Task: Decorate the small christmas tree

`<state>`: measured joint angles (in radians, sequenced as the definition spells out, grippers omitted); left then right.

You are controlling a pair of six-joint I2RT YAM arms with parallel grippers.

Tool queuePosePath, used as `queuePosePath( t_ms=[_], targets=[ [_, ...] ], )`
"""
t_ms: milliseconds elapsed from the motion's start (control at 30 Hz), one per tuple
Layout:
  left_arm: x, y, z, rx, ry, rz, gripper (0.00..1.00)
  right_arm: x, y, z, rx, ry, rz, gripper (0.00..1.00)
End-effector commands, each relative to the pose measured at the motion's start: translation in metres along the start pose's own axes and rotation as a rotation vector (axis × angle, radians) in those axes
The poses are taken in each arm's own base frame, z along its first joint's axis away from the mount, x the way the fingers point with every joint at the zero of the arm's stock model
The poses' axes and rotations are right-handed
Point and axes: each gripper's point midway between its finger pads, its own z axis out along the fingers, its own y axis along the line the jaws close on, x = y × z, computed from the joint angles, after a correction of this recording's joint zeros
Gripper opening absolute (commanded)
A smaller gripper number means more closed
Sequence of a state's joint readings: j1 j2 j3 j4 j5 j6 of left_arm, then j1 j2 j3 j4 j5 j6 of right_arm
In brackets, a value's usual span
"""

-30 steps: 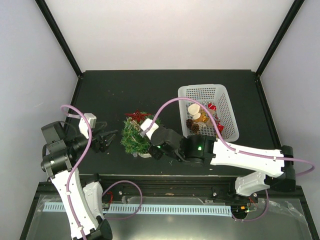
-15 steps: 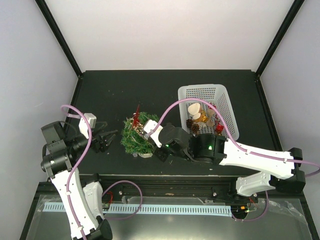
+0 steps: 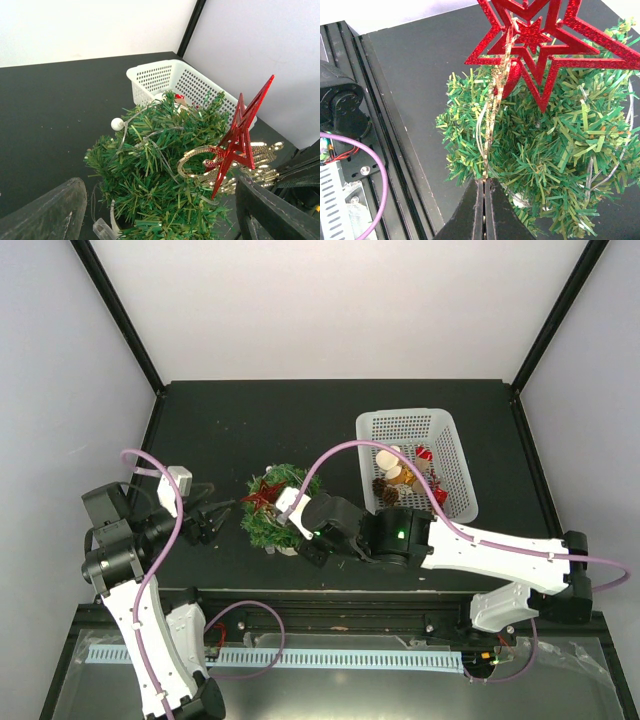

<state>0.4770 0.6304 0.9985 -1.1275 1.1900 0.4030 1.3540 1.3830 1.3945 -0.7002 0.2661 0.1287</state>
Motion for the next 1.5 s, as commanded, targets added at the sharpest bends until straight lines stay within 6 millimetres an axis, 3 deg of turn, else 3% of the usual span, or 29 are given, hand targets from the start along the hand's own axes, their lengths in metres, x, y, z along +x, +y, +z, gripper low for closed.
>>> queuePosePath(
  t_ms=[0,200,433,600,833,1133,1333,1467],
  targets=[
    [-0.005,-0.003,-0.001,0.018,-0.017,0.019,0.82,-0.006,-0.005,-0.004,0.019,-0.023,0.002,0.01],
    [-0.005,-0.005,-0.001,0.028,-0.017,0.024,0.82,-0.011,-0.014,-0.008,0.064,-0.053,0.010,0.01],
    [-0.011,-0.021,-0.002,0.132,-0.024,0.060,0.81,-0.010,-0.015,-0.009,0.070,-0.055,0.011,0.01],
    [-0.025,-0.022,-0.005,0.131,-0.010,0.192,0.84,-0.011,-0.014,-0.009,0.063,-0.058,0.014,0.01],
    [-0.024,-0.037,-0.003,0.208,0.005,0.328,0.83,-0.011,-0.012,-0.004,0.061,-0.056,0.016,0.01],
    [-0.032,-0.034,0.009,0.235,0.022,0.408,0.82,-0.013,-0.010,0.000,0.056,-0.056,0.017,0.01],
    [-0.034,-0.036,0.023,0.266,0.042,0.411,0.70,-0.014,-0.009,0.002,0.051,-0.055,0.018,0.01],
    [-0.031,-0.034,0.036,0.270,0.067,0.415,0.70,-0.013,-0.008,0.003,0.050,-0.053,0.021,0.01]
  ],
)
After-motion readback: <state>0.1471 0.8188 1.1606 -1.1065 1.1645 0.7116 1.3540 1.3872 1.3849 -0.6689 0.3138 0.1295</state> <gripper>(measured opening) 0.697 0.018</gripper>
